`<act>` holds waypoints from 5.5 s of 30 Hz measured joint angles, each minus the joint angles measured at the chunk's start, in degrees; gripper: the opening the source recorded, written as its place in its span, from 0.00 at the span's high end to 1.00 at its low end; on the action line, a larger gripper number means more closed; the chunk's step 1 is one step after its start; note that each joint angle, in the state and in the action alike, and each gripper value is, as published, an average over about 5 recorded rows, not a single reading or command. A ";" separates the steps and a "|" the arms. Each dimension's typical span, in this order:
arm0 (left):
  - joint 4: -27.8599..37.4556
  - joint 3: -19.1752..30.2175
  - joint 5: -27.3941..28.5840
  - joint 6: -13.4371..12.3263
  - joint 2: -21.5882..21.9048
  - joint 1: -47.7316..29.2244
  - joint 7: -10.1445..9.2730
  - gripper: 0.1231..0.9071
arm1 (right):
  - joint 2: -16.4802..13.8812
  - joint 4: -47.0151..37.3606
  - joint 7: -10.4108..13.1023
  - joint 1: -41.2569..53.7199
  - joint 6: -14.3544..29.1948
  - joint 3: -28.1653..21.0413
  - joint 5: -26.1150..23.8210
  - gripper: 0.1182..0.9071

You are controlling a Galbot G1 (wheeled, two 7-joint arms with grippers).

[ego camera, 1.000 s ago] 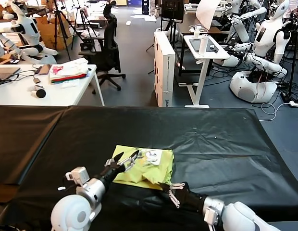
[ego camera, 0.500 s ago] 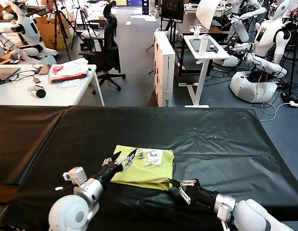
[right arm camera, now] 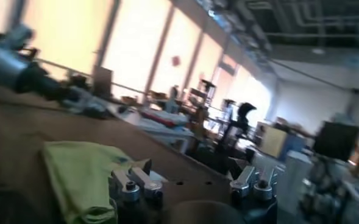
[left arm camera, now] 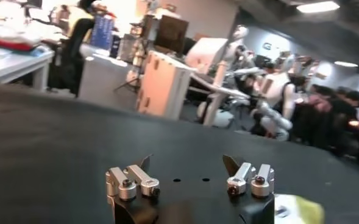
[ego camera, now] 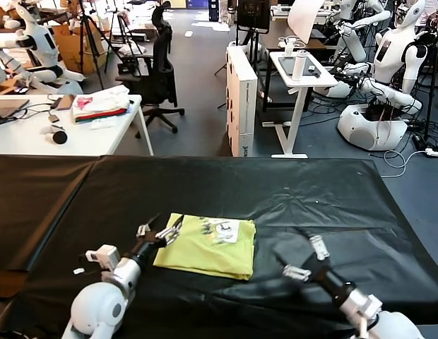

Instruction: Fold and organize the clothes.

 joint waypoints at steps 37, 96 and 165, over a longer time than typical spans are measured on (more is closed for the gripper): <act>5.45 -2.38 -6.78 -2.83 -5.80 3.31 1.81 0.60 | 3.72 5.74 5.25 -2.86 -7.28 9.48 9.25 0.00; 1.24 13.41 -2.45 4.71 -17.10 -1.47 -7.70 0.86 | 6.96 6.32 5.00 -1.19 -17.32 2.49 4.02 0.00; -5.99 0.84 16.50 -13.51 -5.25 3.90 -4.56 0.00 | 2.20 0.20 4.76 13.31 -18.46 -11.20 10.36 0.10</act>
